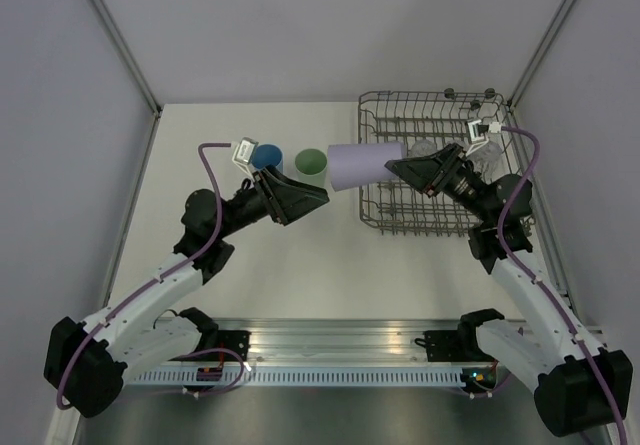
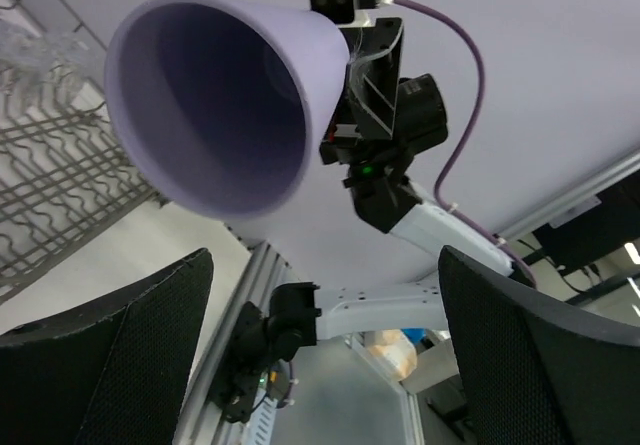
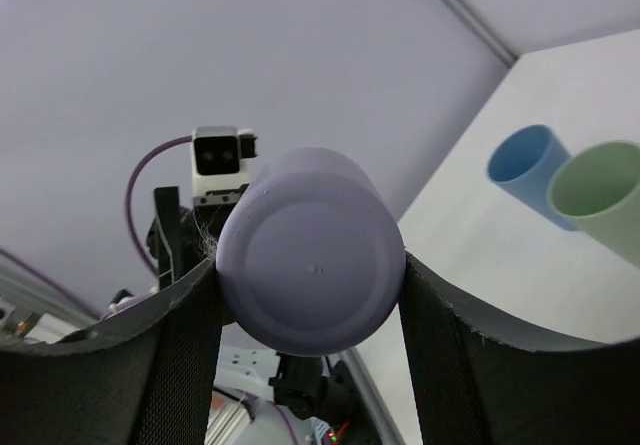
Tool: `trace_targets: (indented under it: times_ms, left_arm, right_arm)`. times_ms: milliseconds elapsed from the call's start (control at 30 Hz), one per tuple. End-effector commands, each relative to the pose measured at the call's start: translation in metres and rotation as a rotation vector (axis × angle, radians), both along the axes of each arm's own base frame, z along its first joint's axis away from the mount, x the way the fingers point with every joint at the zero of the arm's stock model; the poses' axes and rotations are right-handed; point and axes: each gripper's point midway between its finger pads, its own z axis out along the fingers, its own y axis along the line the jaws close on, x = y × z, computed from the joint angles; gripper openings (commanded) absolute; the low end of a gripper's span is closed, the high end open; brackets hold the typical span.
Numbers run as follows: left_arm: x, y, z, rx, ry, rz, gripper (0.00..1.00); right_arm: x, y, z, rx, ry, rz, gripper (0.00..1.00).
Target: Unload the cups from the dish rack
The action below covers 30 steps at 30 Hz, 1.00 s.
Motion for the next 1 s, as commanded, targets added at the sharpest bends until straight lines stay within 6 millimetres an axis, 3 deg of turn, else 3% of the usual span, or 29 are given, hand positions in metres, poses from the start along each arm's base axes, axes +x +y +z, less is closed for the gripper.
trace_targets:
  times_ms: [0,133,267,333,433,467,633,667,833,900,967]
  left_arm:
    - [-0.021,0.003,0.044,-0.136,-0.114,-0.093,0.95]
    - [-0.021,0.003,0.051,-0.149,-0.132,-0.089,0.92]
    - [-0.025,0.002,0.056,-0.173,-0.147,-0.115,0.74]
    - [-0.027,0.0,0.057,-0.176,-0.151,-0.121,0.73]
    - [-0.027,-0.002,0.055,-0.172,-0.153,-0.128,0.51]
    - [-0.028,-0.002,0.056,-0.172,-0.162,-0.126,0.4]
    - [-0.026,0.003,0.06,-0.152,-0.182,-0.076,0.13]
    - [-0.023,0.003,0.058,-0.138,-0.183,-0.057,0.03]
    - [-0.018,0.004,0.056,-0.08,-0.198,-0.011,0.02]
    - [-0.01,0.005,0.051,-0.032,-0.191,0.03,0.02]
    - [-0.005,0.006,0.054,0.013,-0.231,0.07,0.02]
  right_arm:
    - [-0.02,0.011,0.038,0.117,-0.128,0.068,0.33]
    - [-0.027,0.024,0.037,0.123,-0.135,0.11,0.33]
    - [-0.031,0.034,0.033,0.114,-0.134,0.133,0.33]
    - [-0.029,0.036,0.03,0.111,-0.123,0.134,0.33]
    - [-0.032,0.041,0.027,0.108,-0.126,0.15,0.33]
    - [-0.033,0.042,0.027,0.107,-0.127,0.152,0.33]
    - [-0.032,0.044,0.017,0.1,-0.113,0.151,0.33]
    - [-0.033,0.044,0.016,0.099,-0.111,0.153,0.32]
    - [-0.034,0.046,0.01,0.098,-0.109,0.162,0.33]
    - [-0.036,0.046,0.012,0.094,-0.127,0.167,0.43]
    - [-0.032,0.045,0.005,0.073,-0.107,0.145,0.93]
